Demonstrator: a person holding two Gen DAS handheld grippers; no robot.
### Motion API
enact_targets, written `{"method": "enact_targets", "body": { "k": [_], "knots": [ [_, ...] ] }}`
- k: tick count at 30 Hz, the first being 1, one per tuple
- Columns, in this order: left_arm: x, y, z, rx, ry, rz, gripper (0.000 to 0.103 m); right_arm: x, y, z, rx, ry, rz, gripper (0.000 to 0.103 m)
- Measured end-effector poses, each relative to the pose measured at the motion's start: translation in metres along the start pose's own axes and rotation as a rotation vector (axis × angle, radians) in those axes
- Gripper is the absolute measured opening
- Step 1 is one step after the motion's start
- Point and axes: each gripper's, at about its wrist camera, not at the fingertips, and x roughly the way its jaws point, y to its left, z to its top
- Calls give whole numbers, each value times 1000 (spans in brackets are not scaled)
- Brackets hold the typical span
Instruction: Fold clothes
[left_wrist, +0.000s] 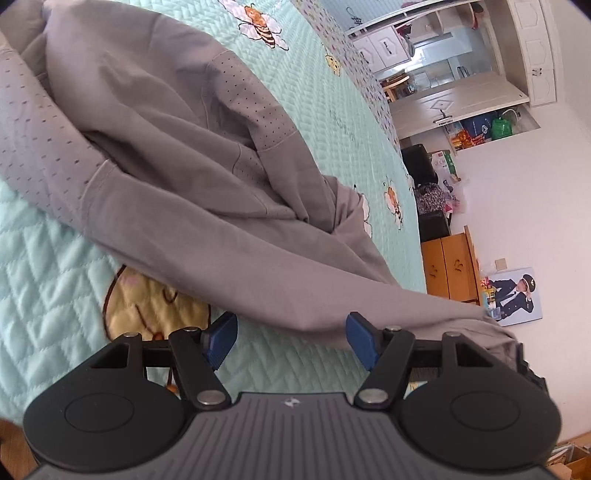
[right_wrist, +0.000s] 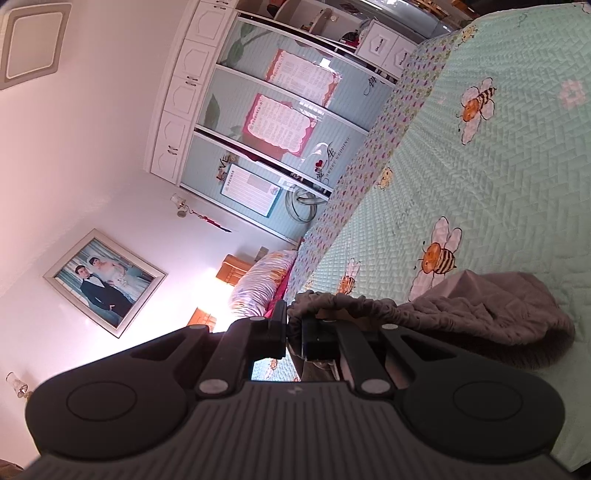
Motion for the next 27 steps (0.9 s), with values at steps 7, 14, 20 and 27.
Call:
{"method": "enact_targets", "body": {
  "k": [7,14,20,27],
  "knots": [
    [-5,15,28,-60,-101,148,13,-5,-8,-5,3,-3,-43,7],
    [-74,-60,45,224,-367,151,5,-15,-11,-2,7,-27,-11,7],
    [-119,-127,42,445,-548,131,5,-15,-9,10,29,-62,45,7],
    [-123,-154,38,513,-560,138,5,-21,-12,16,72,-95,68,7]
  ]
}}
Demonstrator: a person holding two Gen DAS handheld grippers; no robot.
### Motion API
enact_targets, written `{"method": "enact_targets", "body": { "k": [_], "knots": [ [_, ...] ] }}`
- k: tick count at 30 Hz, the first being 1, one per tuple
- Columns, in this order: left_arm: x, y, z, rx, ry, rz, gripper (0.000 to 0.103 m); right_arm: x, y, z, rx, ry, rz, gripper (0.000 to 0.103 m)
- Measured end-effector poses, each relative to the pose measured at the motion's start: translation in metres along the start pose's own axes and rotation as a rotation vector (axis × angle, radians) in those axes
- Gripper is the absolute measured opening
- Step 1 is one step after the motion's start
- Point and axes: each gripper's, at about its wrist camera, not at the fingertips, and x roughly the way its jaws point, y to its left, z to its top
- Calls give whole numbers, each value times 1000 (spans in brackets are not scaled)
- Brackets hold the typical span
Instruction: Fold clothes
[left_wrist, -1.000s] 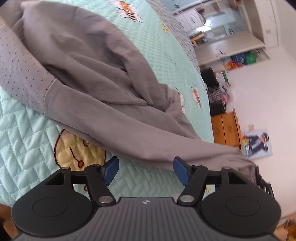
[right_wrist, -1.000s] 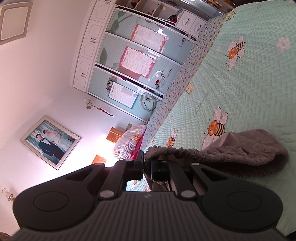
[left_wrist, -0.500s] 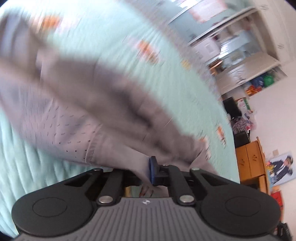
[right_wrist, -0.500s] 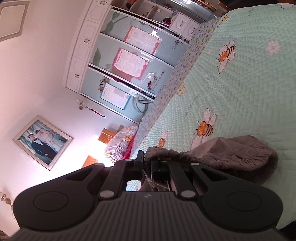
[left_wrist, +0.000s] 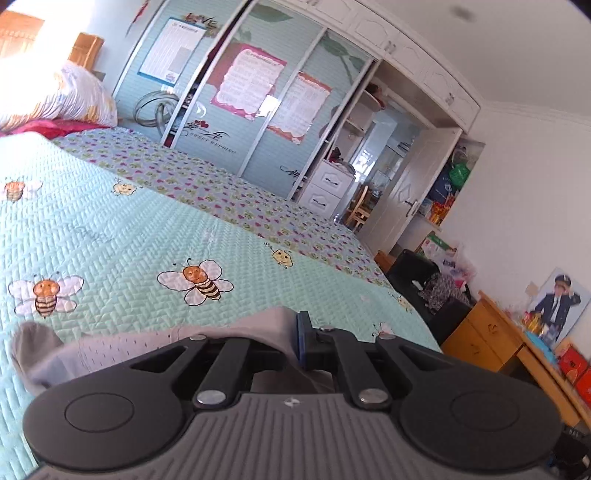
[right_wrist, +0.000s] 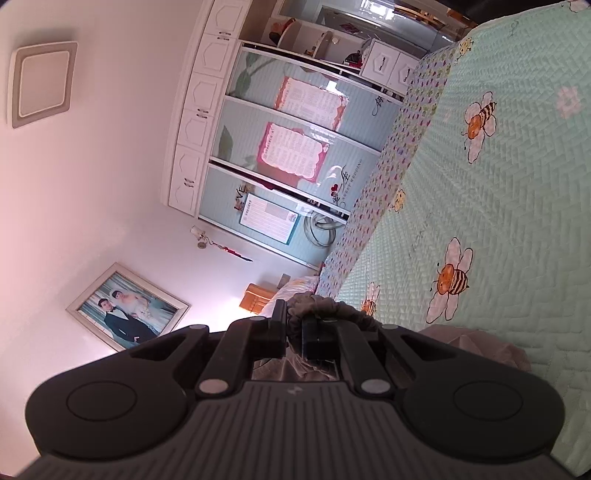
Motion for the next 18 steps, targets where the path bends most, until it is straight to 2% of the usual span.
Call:
{"method": "enact_targets", "body": {
  "k": [6,13,18],
  "knots": [
    [1,-4,-5,36,-3,35,5,-1,2,5,-4,-10,10,7],
    [-31,-7,15,79,-115,39,5,-8,20,6,-39,2,204,9],
    [-54,-19,39,111,-207,34,5,-2,51,17,-87,5,289,9]
  ]
}}
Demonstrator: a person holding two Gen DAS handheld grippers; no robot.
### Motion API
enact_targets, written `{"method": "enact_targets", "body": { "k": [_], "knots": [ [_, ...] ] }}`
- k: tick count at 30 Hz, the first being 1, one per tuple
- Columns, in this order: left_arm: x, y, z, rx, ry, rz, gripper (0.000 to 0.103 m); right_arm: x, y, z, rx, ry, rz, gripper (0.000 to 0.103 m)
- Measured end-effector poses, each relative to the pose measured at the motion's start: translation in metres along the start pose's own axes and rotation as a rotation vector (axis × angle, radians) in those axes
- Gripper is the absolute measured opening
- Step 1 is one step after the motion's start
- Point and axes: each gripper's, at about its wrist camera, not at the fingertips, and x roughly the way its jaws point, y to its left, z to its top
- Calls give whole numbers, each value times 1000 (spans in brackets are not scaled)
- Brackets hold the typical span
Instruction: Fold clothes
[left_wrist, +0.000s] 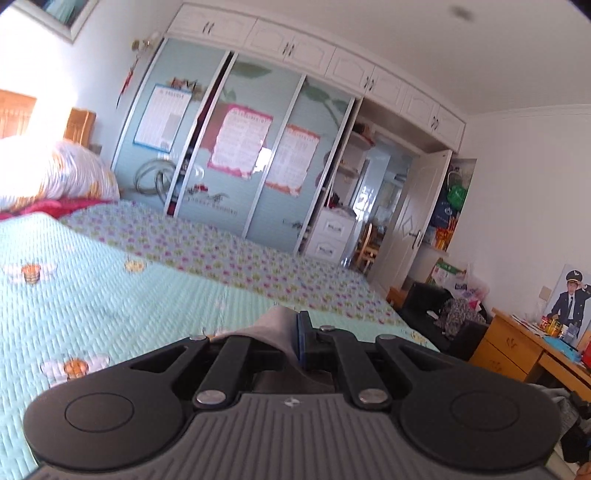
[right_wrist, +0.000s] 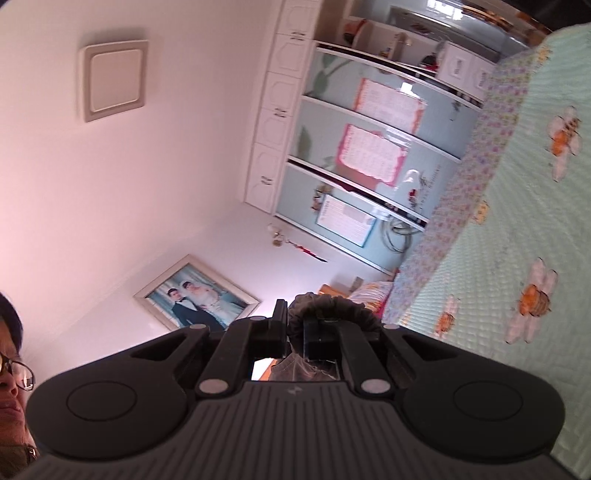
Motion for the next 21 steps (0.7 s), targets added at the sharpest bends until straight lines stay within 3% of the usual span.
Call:
{"method": "enact_targets", "body": {
  "k": [7,10,13,18,21],
  "knots": [
    [-35,1,35,-19,-144,-9,5,23,75,25,-119,16,171,9],
    [-48,2,55,-43,-182,-46,5,29,103,33,-143,11,225,9],
    [-52,-10,73,-5,-207,-63,6,30,123,46,-161,1,260,9],
    [-28,-33,77,79,-182,-73,6,23,117,60,-160,-54,213,9],
    [21,-39,68,109,-87,-73,6,19,88,63,-119,-79,114,9]
  ]
}}
